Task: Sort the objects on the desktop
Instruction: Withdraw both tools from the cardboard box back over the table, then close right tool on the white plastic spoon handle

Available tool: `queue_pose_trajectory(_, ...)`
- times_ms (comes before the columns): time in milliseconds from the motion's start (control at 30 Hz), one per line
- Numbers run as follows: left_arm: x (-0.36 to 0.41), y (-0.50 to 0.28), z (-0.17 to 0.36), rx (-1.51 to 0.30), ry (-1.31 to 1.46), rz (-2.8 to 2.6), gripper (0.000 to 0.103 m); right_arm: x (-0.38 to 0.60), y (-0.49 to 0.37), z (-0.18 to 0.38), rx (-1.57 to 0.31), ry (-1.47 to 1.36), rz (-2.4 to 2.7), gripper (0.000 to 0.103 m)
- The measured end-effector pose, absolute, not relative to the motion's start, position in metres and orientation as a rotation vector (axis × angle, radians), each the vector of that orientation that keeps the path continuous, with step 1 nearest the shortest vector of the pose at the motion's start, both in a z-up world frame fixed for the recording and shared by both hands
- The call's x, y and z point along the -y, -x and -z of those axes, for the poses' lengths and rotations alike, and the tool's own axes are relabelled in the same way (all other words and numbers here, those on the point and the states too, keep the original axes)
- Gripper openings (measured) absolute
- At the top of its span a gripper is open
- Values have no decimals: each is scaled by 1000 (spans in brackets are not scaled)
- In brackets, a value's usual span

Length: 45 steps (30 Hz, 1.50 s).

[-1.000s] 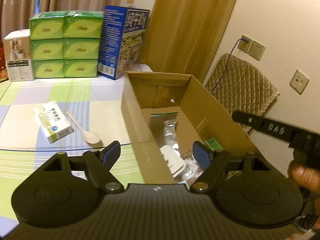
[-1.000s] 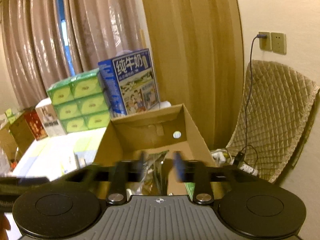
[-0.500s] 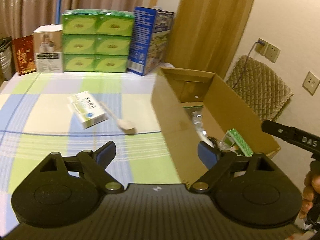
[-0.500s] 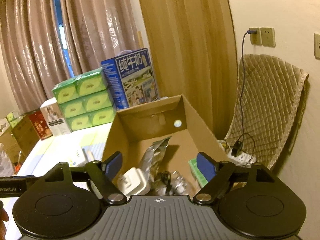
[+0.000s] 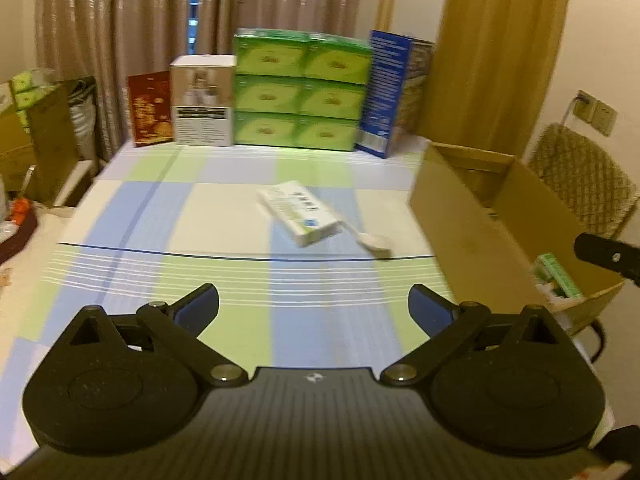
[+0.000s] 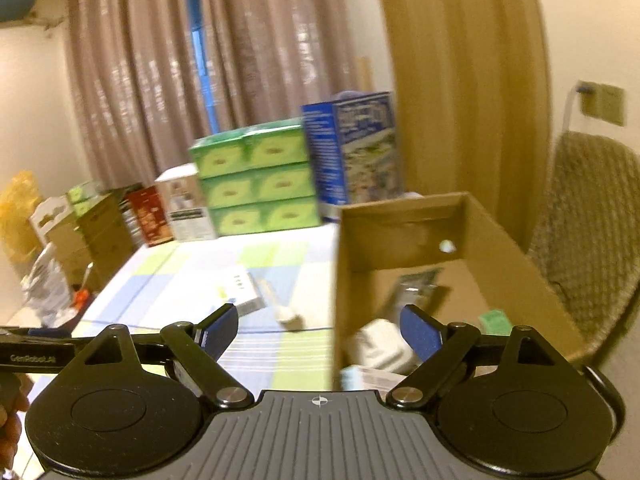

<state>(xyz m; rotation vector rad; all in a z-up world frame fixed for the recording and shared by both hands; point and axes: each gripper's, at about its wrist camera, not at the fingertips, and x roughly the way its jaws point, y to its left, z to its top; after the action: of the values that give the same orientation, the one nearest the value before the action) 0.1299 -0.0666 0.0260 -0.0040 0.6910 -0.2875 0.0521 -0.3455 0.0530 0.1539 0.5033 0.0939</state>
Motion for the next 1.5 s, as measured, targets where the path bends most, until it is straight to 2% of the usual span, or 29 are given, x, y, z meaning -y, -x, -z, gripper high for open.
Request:
queue_pose_trajectory(333,13,-149,-12,-704,-14,213,101,279,-89,-37,-532,-68,-216,86)
queue_pose_trajectory(700,2,-196,20,-733,-41,229,101,242,-161,17,-606,16,-261,85)
queue_pose_trajectory(1067,10,-253,61,-721,-23,288,101,243,-220,71,-663,102,-159,61)
queue_pose_trajectory(1500,26,-293,91,-687,-84,372,101,254,-272,118,-680,79,-74,53)
